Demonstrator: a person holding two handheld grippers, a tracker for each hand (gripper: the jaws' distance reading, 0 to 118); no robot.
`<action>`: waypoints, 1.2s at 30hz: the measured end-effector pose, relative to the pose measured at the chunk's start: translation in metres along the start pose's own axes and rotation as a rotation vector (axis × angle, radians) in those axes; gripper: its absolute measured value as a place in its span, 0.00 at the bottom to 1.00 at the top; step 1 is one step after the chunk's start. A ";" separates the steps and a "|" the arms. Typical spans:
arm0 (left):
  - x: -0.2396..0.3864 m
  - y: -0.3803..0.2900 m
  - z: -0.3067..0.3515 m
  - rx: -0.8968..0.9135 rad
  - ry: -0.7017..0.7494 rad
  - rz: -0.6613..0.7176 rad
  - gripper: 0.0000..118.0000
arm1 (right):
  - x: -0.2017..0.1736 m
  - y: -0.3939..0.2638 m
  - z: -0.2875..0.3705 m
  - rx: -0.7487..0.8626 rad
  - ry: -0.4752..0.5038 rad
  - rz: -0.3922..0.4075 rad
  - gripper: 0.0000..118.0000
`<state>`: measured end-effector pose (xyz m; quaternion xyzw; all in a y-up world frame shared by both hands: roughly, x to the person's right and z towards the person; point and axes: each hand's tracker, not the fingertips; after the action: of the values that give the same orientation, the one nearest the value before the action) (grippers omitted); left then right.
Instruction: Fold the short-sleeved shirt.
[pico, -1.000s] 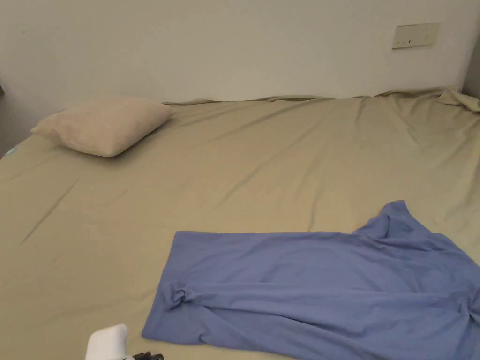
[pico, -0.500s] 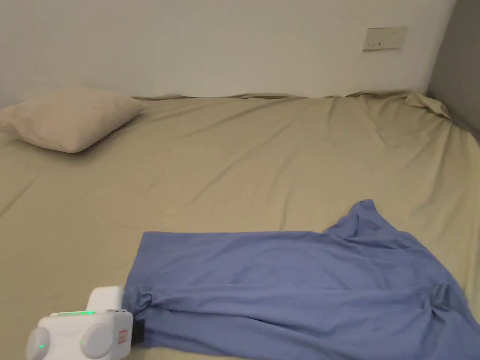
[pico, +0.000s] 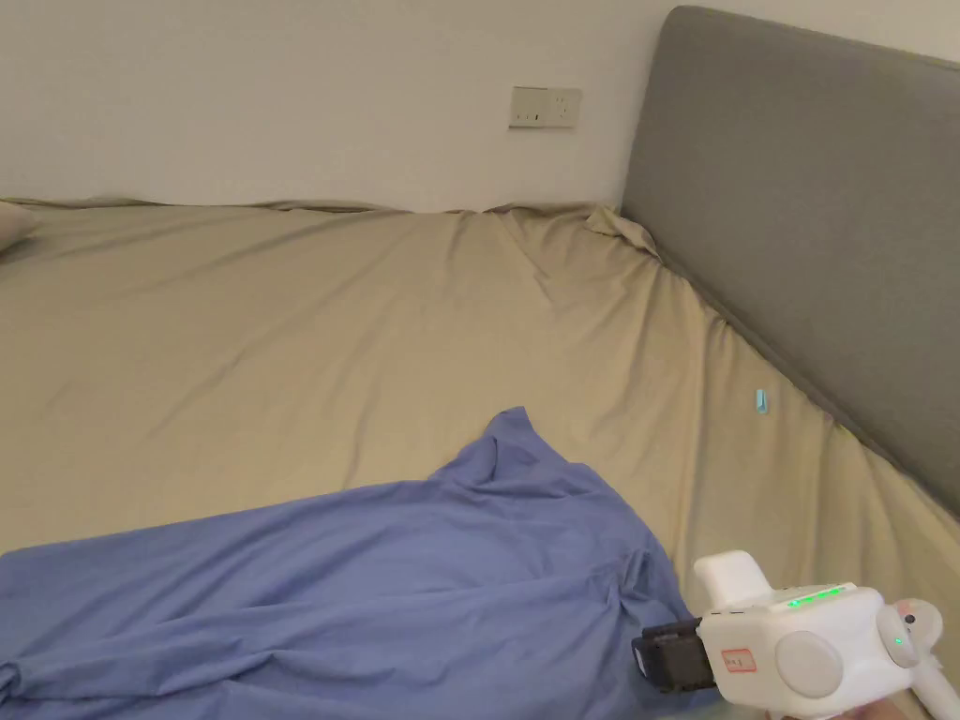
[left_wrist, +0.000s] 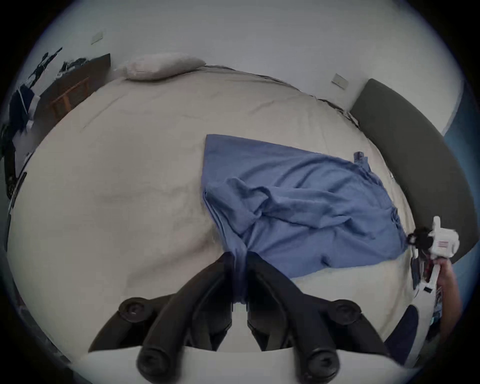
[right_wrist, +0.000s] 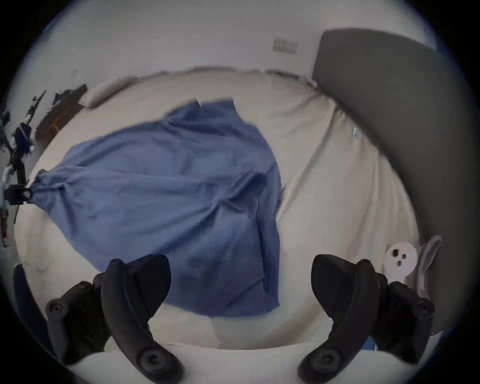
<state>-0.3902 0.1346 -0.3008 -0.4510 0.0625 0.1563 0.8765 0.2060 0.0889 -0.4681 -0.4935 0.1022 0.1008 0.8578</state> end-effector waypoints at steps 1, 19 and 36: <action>-0.001 0.001 -0.002 -0.002 -0.008 0.023 0.05 | 0.000 0.000 -0.012 -0.047 0.029 0.002 0.95; -0.054 -0.018 0.044 -0.231 -0.098 -0.047 0.05 | 0.014 -0.053 0.092 -0.159 0.306 -0.217 0.08; -0.039 -0.070 0.015 -0.305 0.056 -0.308 0.99 | -0.029 -0.085 0.080 -0.253 0.058 0.157 0.90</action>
<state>-0.4045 0.1001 -0.2279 -0.5867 -0.0073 0.0156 0.8096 0.2076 0.1141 -0.3508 -0.5908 0.1518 0.1652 0.7750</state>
